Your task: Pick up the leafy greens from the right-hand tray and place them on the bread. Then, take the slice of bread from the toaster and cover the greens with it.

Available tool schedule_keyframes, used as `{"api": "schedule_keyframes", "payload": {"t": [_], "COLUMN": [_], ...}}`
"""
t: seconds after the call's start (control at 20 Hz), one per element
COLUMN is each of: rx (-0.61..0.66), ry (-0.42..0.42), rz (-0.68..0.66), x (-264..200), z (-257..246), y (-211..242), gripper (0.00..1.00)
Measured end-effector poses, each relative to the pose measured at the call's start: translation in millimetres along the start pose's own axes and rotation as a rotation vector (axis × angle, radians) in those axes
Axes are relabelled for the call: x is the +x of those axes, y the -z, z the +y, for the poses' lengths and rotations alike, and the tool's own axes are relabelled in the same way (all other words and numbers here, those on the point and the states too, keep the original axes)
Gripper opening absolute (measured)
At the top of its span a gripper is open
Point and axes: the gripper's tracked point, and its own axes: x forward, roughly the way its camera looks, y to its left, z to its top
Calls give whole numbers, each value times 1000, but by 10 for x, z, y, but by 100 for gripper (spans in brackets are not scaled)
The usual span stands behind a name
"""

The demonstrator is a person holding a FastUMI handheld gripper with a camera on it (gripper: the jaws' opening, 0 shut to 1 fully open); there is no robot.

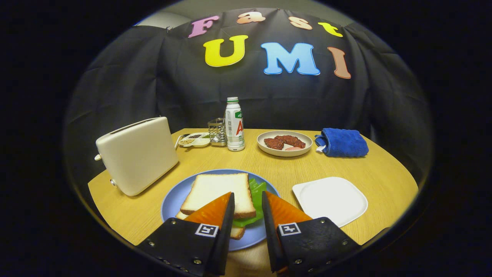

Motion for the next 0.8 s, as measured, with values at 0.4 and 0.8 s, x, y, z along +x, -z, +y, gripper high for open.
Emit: {"api": "schedule_keyframes", "payload": {"t": [0.4,0.8], "rx": [44,50], "ry": [31,29], "rz": [-96,-248], "x": [27,141], "z": [-581,-1336], "y": [-496,-1081], "gripper": [42,42]}}
